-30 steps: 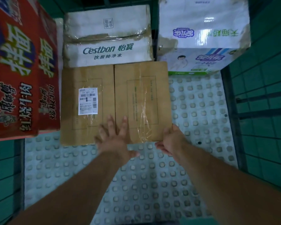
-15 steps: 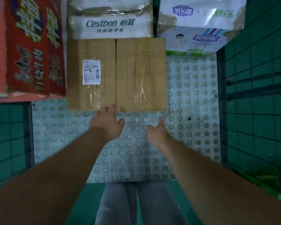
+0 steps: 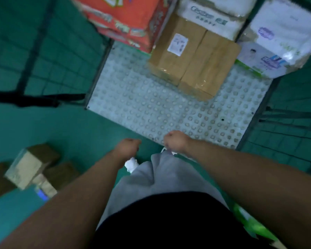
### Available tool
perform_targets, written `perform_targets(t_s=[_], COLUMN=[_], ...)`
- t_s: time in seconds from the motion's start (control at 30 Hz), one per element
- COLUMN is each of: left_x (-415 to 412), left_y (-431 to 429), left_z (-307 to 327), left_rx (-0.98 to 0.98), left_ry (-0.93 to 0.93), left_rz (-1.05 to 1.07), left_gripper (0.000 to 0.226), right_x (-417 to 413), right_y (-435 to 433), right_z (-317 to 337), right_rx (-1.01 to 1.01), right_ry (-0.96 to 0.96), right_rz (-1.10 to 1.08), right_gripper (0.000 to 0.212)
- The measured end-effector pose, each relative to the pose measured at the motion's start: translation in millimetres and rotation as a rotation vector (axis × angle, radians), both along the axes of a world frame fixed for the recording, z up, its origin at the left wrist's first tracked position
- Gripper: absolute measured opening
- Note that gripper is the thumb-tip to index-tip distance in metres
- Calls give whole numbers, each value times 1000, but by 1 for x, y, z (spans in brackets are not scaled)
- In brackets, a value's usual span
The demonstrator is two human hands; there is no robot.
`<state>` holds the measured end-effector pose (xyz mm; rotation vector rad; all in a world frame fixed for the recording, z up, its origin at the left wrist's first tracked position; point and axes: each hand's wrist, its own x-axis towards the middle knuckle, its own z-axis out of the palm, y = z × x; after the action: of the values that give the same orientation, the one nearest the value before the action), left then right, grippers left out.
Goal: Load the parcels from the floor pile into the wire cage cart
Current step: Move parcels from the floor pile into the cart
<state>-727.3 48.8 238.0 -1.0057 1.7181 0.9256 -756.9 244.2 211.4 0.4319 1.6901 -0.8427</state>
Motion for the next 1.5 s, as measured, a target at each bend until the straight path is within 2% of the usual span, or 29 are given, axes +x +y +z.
perform_targets(t_s=[0.17, 0.23, 0.3, 0.37, 0.5, 0.63, 0.77, 0.9, 1.1, 1.2, 1.33, 1.5], left_x=[37, 57, 88, 121, 217, 324, 429, 504, 544, 544, 535, 513], left_y=[-57, -85, -117, -148, -224, -306, -367, -397, -407, -413, -437, -490], left_z=[42, 54, 65, 71, 73, 70, 78, 84, 79, 77, 77, 70], left_rx=[-5, -27, -66, -84, -90, -183, -278, -343, -276, -215, -184, -191], left_ry=[189, 261, 331, 360, 349, 321, 287, 236, 233, 202, 204, 155], left_rz=[156, 201, 256, 320, 522, 715, 858, 1040, 1169, 1207, 1252, 1251], left_gripper=[21, 25, 27, 27, 25, 29, 28, 24, 14, 25, 20, 28], right_x=[-1, 3, 14, 24, 76, 156, 231, 276, 297, 293, 282, 256], right_y=[-49, -80, -119, -157, -249, -336, -414, -471, -530, -550, -583, -639], right_z=[27, 40, 53, 67, 99, 120, 125, 129, 127, 120, 106, 87], right_rx=[39, 37, 33, 27, -3, -67, -83, -117, -100, -77, -51, -24], right_ry=[101, 117, 159, 199, 299, 223, 181, 255, 305, 322, 343, 304], right_rz=[78, 101, 164, 240, 405, 506, 704, 856, 989, 1044, 1105, 1161], right_gripper=[38, 34, 21, 22, 26, 29, 35, 35, 28, 28, 25, 27])
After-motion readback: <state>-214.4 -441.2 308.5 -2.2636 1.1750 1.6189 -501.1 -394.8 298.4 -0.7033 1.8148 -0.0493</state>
